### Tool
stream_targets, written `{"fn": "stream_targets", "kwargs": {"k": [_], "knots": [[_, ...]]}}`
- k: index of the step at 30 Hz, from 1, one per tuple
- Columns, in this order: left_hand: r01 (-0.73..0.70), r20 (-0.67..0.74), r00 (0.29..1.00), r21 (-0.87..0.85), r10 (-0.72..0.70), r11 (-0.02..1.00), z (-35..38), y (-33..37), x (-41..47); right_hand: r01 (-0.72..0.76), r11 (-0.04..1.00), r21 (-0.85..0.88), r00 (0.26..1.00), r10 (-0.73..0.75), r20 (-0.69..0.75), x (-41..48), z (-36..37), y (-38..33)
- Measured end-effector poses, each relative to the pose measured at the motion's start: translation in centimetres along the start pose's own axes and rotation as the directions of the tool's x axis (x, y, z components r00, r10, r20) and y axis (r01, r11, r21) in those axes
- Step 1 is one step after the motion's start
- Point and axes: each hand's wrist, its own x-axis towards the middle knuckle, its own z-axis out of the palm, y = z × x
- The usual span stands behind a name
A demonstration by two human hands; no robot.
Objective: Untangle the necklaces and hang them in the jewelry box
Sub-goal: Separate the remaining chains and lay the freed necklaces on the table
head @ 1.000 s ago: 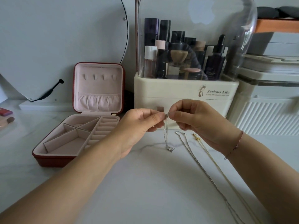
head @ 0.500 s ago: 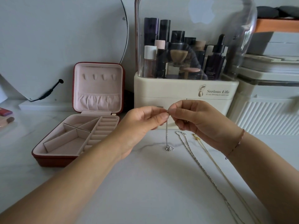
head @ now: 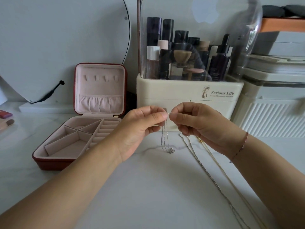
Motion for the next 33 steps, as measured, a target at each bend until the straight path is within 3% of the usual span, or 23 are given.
{"fn": "stream_targets", "kwargs": {"k": [12, 22, 33], "knots": [[0.017, -0.017, 1.000, -0.018, -0.017, 1.000, 0.15, 0.15, -0.05, 0.091, 0.993, -0.074, 0.996, -0.092, -0.012, 0.07, 0.27, 0.19], [0.029, -0.037, 0.999, -0.035, -0.030, 0.999, 0.35, 0.22, -0.17, 0.097, 0.995, 0.026, 0.991, -0.094, -0.091, -0.01, 0.00, -0.12], [0.028, -0.054, 0.998, -0.037, -0.030, 0.999, 0.37, 0.41, -0.36, 0.079, 0.997, 0.005, 0.997, -0.079, -0.001, -0.03, 0.36, -0.06]]}}
